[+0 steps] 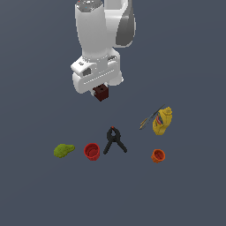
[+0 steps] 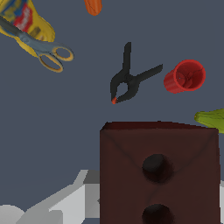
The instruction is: Pick up a designated object from a clutter of objects.
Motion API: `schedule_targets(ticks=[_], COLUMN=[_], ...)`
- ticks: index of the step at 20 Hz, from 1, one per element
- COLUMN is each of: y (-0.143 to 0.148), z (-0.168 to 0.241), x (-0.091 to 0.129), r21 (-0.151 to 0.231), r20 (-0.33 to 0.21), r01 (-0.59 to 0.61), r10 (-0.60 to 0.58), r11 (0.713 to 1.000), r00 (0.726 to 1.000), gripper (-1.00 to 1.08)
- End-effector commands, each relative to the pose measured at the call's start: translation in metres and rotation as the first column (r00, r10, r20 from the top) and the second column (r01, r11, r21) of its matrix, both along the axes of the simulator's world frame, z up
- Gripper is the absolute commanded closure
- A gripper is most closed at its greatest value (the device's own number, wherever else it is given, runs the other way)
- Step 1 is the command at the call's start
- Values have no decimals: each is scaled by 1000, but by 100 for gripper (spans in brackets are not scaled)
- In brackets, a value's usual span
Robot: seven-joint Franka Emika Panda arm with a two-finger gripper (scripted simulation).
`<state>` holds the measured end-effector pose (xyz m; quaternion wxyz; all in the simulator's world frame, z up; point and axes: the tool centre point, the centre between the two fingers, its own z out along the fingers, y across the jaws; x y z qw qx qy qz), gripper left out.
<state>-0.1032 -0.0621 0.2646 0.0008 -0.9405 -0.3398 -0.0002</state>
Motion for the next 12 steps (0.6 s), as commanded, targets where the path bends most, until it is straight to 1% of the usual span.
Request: schedule_targets(ticks=[1,7,12], y=[-6,-19,-27], z=[24,77,111], x=[1,5,8], r21=[0,-1,-1], r20=[1,0,0], r01=[0,0,0], r10=[0,0,0], r11=[1000,1000,1000], r00=[1000,1000,1000], gripper=[108,108,108])
